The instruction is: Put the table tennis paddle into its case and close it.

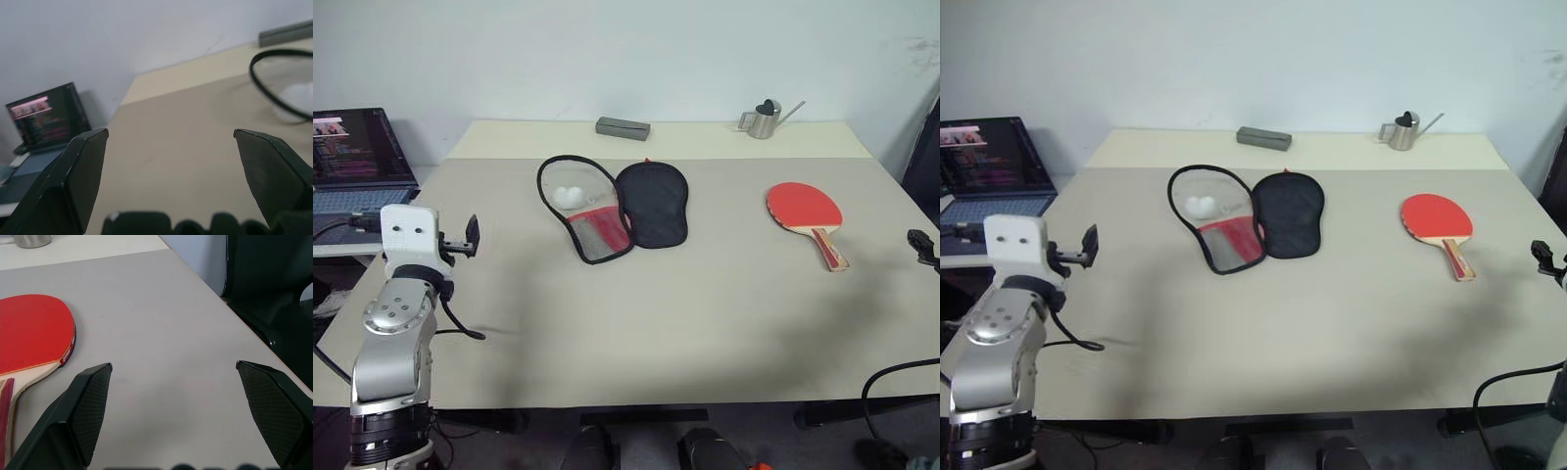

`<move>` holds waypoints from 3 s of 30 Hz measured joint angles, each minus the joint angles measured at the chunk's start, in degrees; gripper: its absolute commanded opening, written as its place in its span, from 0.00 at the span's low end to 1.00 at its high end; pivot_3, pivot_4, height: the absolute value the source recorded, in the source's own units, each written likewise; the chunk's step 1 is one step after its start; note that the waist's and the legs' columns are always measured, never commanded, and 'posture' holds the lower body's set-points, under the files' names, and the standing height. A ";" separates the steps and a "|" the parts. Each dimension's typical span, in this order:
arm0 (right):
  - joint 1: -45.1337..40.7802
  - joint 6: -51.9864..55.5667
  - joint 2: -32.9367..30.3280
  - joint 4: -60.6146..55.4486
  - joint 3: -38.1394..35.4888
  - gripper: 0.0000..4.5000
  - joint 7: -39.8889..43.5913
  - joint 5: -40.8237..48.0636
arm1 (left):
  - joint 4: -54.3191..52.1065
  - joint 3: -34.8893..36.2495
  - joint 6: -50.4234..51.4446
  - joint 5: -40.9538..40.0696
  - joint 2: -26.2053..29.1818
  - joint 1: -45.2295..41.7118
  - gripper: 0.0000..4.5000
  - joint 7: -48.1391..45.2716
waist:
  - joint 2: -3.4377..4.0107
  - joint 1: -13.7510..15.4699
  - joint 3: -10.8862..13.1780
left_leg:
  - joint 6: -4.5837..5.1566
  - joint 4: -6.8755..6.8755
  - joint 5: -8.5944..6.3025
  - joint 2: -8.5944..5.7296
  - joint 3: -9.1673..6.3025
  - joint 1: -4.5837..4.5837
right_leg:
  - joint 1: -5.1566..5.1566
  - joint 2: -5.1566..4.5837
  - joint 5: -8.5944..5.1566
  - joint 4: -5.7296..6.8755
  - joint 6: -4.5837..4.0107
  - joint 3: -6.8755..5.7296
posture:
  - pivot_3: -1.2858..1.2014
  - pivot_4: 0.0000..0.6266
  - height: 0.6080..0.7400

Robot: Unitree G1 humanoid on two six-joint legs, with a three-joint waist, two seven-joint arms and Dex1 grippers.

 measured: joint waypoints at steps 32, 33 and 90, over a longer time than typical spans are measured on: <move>4.54 -0.47 6.35 -4.53 -0.98 0.99 11.39 0.90 | 17.97 9.20 -11.20 -1.19 2.95 0.25 1.00 -0.24 | -0.10 -0.74 -0.03 | 0.01 -0.14 0.01 0.03 0.05 0.06 | 0.04 -0.24 0.04 0.01 0.08 -0.09 | 0.52 0.24 1.00; 4.60 0.40 6.41 -4.88 -0.96 0.99 12.65 0.99 | 18.57 9.20 -11.35 -1.35 3.19 -0.37 1.00 -0.71 | -0.10 -0.71 -0.03 | 0.01 -0.15 0.01 0.03 0.06 0.06 | 0.04 -0.25 0.03 0.01 0.08 -0.09 | 0.52 0.24 1.00; -17.02 23.97 32.51 -21.59 23.07 0.99 19.80 -1.96 | 24.06 -13.51 6.55 -21.14 17.75 -27.20 1.00 -63.64 | -0.09 -0.67 -0.02 | 0.00 -0.20 0.01 0.07 -0.03 -0.10 | -0.23 0.05 0.00 0.12 -0.02 -0.21 | 0.52 0.24 1.00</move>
